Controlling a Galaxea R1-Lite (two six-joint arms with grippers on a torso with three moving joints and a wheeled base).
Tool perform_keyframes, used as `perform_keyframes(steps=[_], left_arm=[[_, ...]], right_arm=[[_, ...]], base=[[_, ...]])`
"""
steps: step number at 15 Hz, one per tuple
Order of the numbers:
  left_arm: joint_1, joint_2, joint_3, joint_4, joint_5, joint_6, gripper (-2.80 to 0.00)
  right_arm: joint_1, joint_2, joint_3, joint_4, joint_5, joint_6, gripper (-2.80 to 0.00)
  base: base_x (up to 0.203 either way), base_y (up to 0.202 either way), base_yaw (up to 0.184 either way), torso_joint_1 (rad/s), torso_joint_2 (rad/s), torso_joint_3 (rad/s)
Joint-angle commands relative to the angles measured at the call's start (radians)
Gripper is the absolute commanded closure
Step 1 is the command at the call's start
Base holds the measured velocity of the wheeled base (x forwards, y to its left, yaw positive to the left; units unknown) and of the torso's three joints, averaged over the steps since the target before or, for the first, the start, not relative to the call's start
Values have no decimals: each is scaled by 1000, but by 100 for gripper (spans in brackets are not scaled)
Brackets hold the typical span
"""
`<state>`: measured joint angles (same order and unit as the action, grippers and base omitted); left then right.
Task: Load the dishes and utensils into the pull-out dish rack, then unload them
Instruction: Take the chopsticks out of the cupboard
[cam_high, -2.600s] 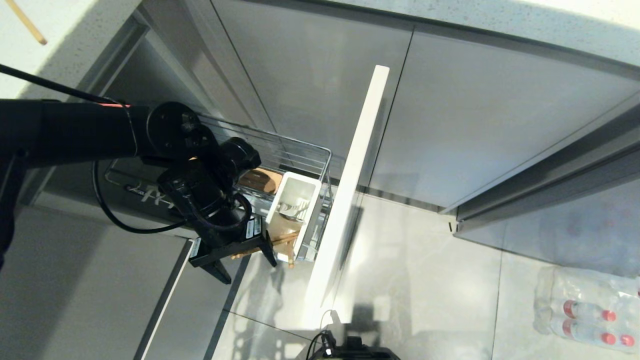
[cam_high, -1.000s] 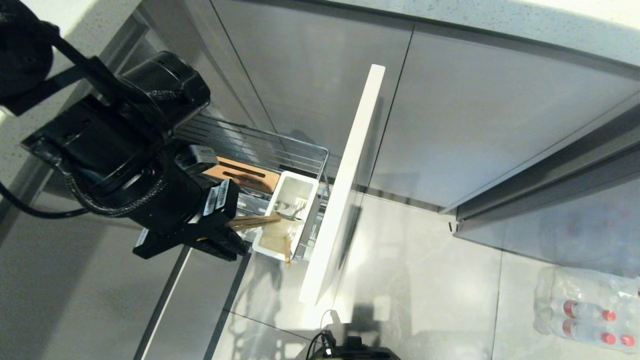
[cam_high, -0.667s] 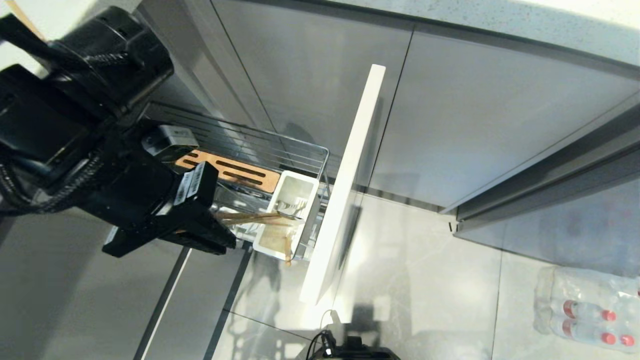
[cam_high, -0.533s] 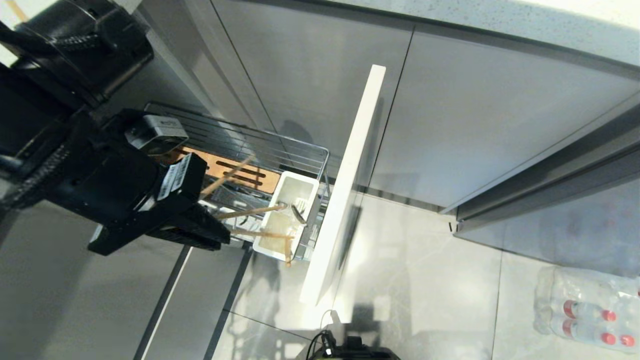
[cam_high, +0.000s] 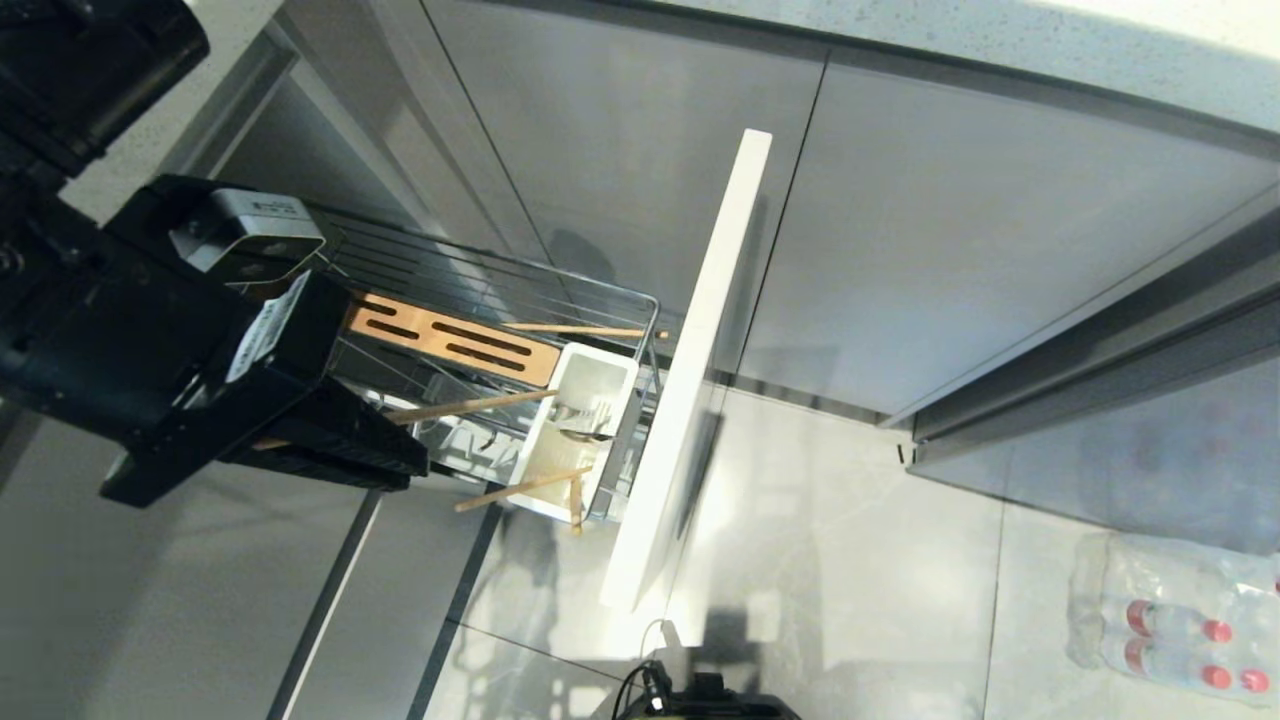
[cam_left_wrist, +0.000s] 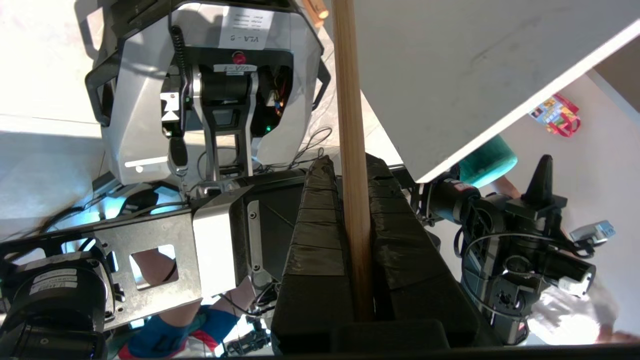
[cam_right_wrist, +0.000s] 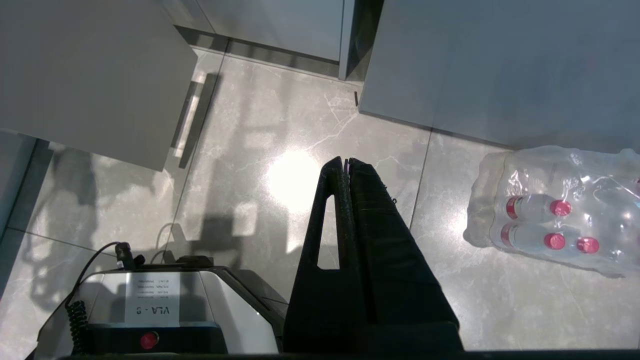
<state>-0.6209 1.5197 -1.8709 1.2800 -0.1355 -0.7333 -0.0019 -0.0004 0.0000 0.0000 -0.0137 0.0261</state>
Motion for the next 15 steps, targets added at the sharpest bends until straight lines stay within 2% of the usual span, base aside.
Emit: perform_keyframes(steps=[1,5,8,10,15], left_arm=[[-3,-13,-5,6,-1,-4,0],[-14,-89,-43,5,2,-6,0],[-18,-144,-68,1,44,-4,0],[-21,-198,-71,-33,76,3,0],[-21,-327,-71,-125,80,57,0]], right_arm=[[-1,0,0,0,0,0,0],[0,0,0,0,0,1,0],[0,0,0,0,0,0,0],[-1,0,0,0,-1,0,0],[0,0,0,0,0,0,0]], base=[[0,0,0,0,0,0],[0,0,0,0,0,0],[0,0,0,0,0,0],[0,0,0,0,0,0],[0,0,0,0,0,0]])
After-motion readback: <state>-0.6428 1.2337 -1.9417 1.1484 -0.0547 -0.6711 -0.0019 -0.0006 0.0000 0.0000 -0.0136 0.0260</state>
